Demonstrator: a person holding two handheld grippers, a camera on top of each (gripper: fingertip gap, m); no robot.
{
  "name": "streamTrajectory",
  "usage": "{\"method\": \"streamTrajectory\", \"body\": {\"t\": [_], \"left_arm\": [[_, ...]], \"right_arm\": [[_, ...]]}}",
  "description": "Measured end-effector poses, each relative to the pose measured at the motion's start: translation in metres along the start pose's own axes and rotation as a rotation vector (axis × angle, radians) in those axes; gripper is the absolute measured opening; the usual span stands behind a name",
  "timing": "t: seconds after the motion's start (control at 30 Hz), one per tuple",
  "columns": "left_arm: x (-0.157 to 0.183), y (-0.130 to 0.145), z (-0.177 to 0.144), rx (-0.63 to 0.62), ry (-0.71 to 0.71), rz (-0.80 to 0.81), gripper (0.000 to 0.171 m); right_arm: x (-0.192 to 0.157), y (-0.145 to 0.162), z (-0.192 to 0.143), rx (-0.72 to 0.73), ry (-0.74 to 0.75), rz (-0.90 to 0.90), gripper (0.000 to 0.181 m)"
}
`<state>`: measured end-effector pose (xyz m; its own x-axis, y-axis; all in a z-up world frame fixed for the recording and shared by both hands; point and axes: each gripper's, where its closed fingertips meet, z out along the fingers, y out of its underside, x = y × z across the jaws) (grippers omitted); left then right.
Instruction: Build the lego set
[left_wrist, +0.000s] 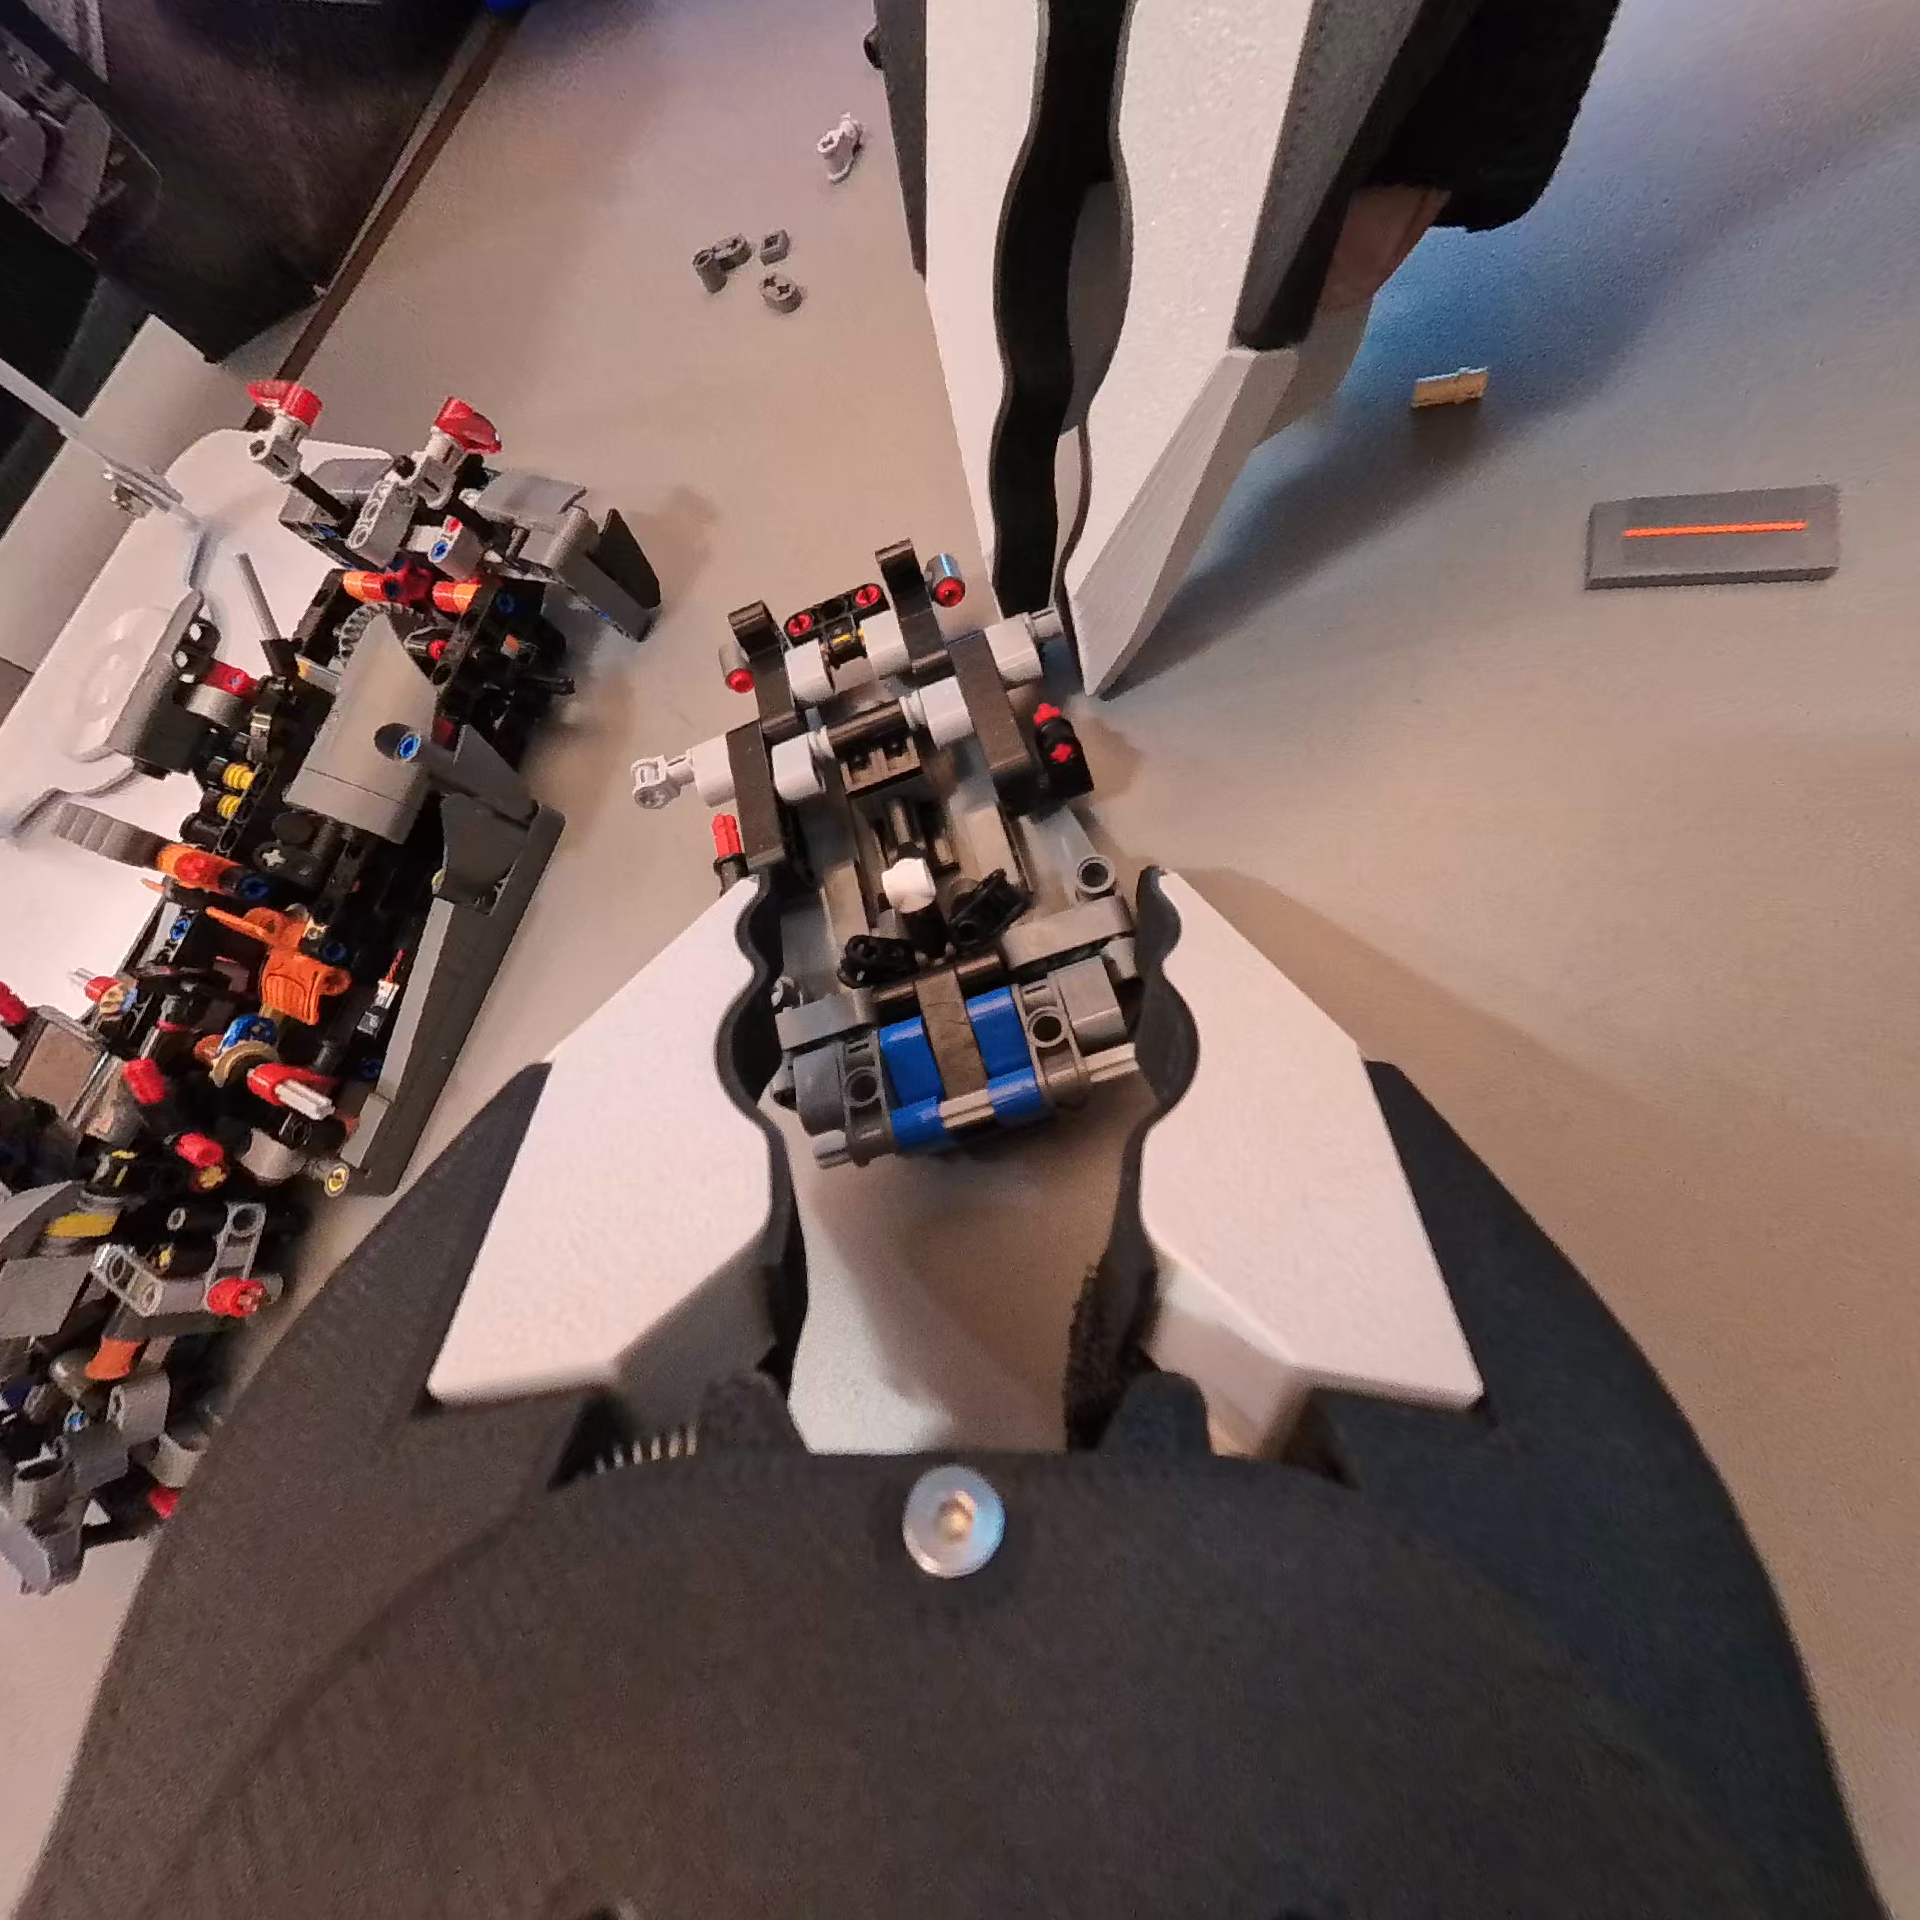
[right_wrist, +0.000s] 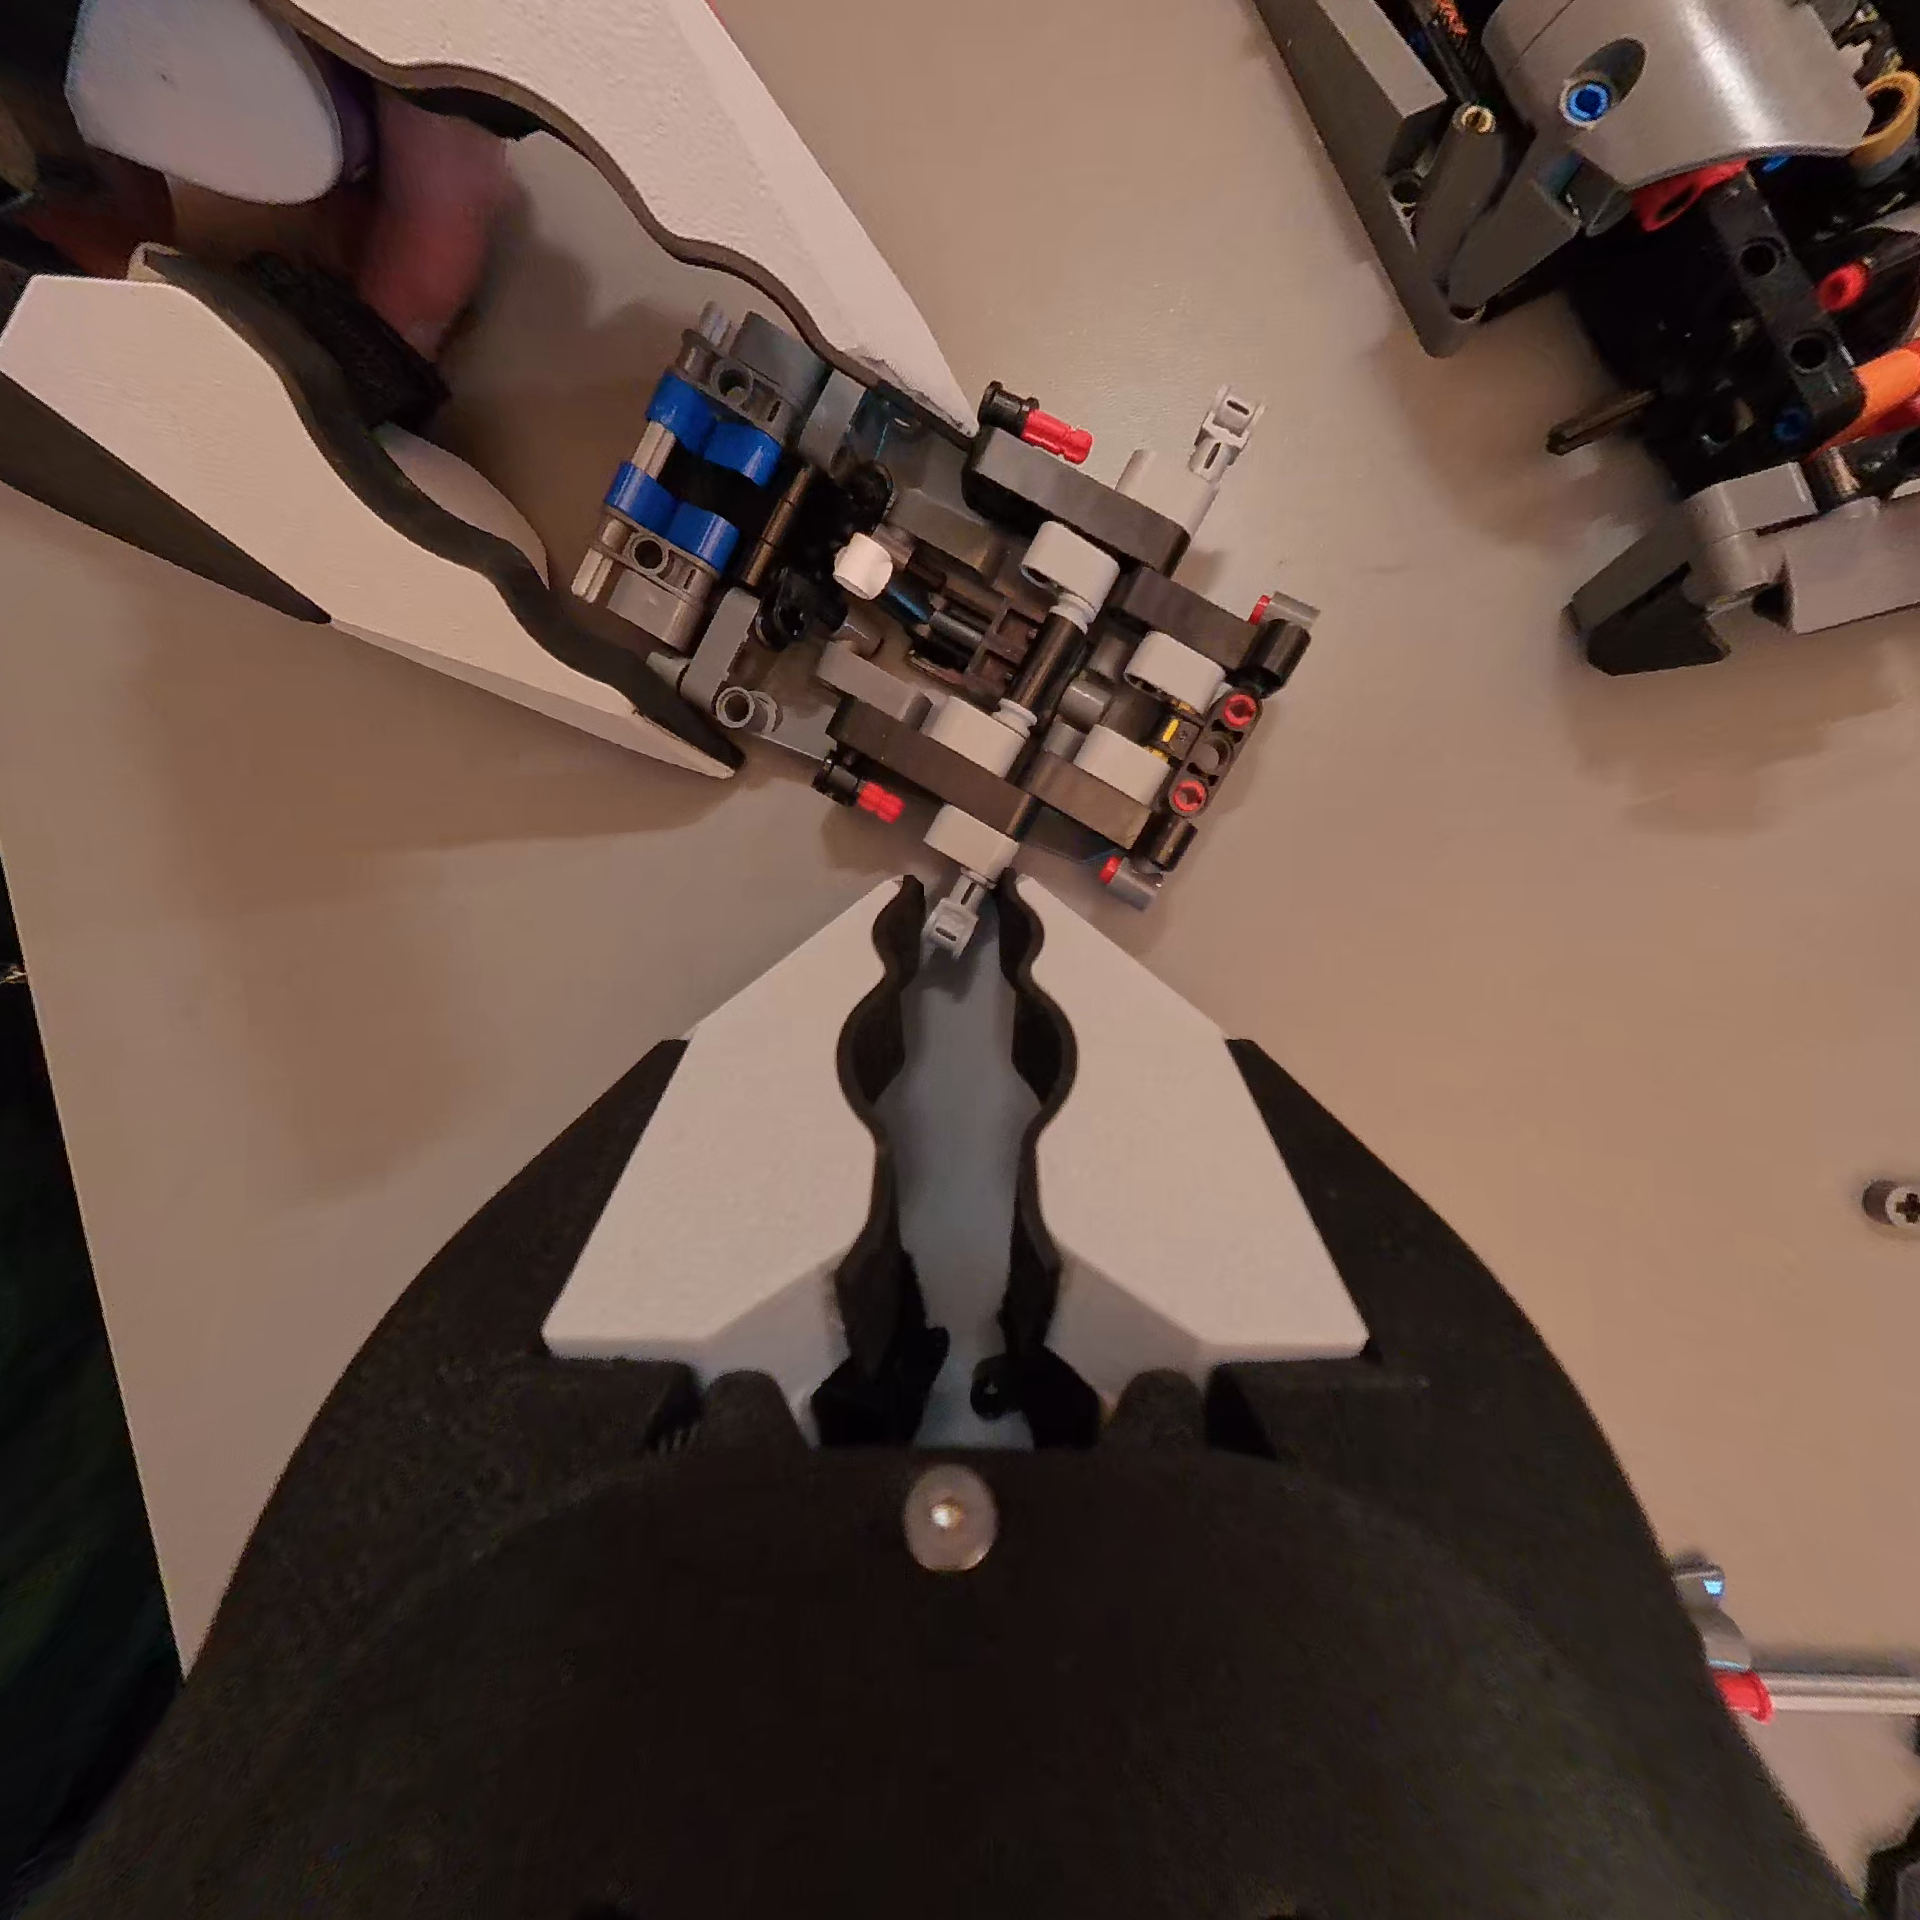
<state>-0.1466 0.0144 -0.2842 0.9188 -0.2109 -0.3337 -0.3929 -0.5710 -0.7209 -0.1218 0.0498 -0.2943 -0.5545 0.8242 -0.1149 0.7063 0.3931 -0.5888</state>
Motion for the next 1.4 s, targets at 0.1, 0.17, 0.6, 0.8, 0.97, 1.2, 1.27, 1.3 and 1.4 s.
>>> {"method": "streamTrajectory", "body": {"t": [0.1,0.17,0.6,0.8,0.97,1.2,1.27,1.3,1.4], "left_arm": [[0.0001,0.0001,0.0001,0.000,0.001,-0.001,0.067],[0.0001,0.0000,0.0000,0.000,0.001,0.000,0.066],[0.0005,0.0001,0.0007,-0.001,0.012,-0.008,0.066],[0.0007,0.0001,0.0011,-0.002,0.017,-0.012,0.065],[0.0010,0.0000,0.0012,-0.003,0.019,-0.010,0.064],[-0.0006,-0.0006,0.0007,0.001,-0.001,-0.002,0.067],[-0.0013,-0.0002,0.0011,-0.002,0.001,-0.011,0.068],[-0.0013,-0.0001,0.0014,-0.003,0.005,-0.016,0.068],[-0.0012,-0.0001,0.0018,-0.004,0.011,-0.018,0.068]], "right_arm": [[0.0001,0.0001,0.0000,-0.002,0.000,-0.004,0.013],[0.0001,0.0000,0.0000,0.000,-0.002,-0.004,0.013],[0.0004,0.0000,-0.0008,-0.004,0.007,-0.023,0.013],[0.0010,0.0002,-0.0009,-0.008,0.008,-0.026,0.013],[0.0020,0.0000,-0.0002,-0.010,0.006,-0.024,0.013],[0.0038,-0.0014,-0.0017,0.002,0.011,-0.011,0.016],[0.0036,0.0004,-0.0011,-0.002,0.006,-0.006,0.015],[0.0032,0.0005,-0.0011,0.000,0.004,-0.005,0.012],[0.0035,0.0008,-0.0011,0.001,0.015,-0.011,0.011]]}}
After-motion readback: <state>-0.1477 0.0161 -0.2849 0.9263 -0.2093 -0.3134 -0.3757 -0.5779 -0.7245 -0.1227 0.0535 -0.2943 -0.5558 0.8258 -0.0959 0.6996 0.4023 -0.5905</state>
